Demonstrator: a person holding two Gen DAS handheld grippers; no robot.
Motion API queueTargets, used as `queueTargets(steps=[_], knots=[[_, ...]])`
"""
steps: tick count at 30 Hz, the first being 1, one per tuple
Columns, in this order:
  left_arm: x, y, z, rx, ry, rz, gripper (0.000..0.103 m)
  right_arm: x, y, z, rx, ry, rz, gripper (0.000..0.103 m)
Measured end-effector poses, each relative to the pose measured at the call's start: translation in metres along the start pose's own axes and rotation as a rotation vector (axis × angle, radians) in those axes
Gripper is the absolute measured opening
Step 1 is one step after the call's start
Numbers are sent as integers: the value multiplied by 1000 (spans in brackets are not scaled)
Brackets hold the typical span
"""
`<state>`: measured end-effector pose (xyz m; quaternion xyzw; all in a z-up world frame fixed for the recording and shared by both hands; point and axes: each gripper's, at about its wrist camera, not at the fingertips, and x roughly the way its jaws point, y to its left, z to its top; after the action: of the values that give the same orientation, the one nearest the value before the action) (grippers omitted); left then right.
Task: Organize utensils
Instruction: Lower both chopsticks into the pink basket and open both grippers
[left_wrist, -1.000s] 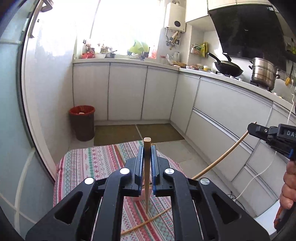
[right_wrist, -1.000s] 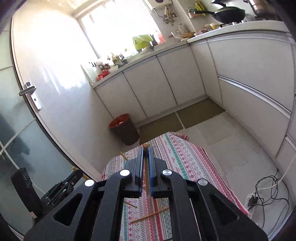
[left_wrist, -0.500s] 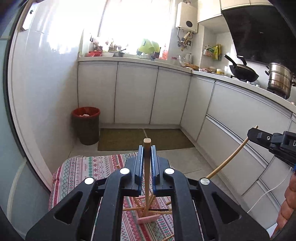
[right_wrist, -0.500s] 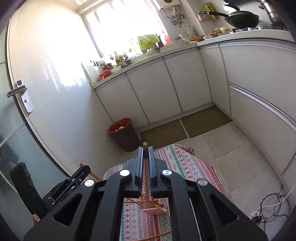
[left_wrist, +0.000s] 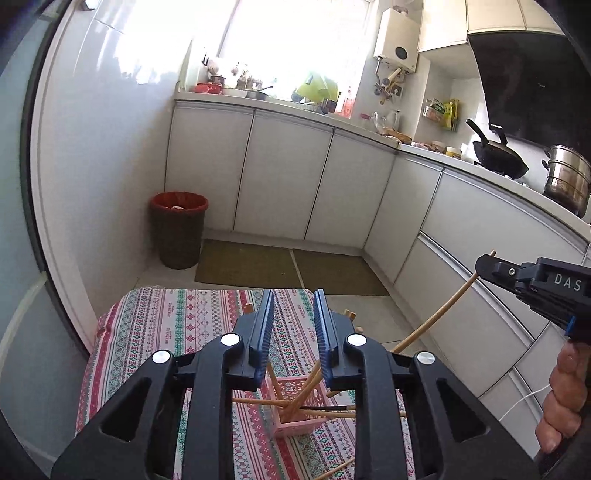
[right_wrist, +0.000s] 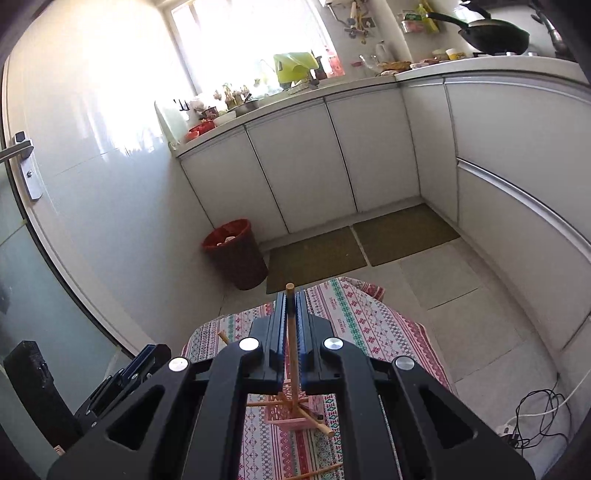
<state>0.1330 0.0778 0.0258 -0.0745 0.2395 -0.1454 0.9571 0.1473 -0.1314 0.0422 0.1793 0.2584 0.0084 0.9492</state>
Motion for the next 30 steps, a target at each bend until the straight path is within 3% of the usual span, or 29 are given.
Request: queueTargets(steps=[11, 16, 19, 22, 24, 26, 28, 30], knots=[[3, 18, -4, -19, 20, 16, 24, 39, 17, -22, -54, 20, -38, 6], [-4, 21, -2, -23, 14, 12, 27, 44, 24, -30, -71, 42, -31, 17], [-7, 18, -2, -15, 14, 16, 29, 36, 28, -31, -78, 42, -34, 19], [-13, 12, -3, 5, 14, 16, 32, 26, 30, -33, -90, 34, -49, 27], [-18, 6, -5, 22, 16, 15, 42, 17, 31, -37, -108, 23, -67, 34], [-22, 1, -7, 39, 20, 18, 48, 9, 30, -43, -117, 17, -82, 49], [-24, -3, -9, 55, 24, 25, 52, 2, 26, -48, -113, 16, -95, 56], [-27, -7, -13, 74, 33, 37, 55, -5, 21, -54, -101, 16, -115, 69]])
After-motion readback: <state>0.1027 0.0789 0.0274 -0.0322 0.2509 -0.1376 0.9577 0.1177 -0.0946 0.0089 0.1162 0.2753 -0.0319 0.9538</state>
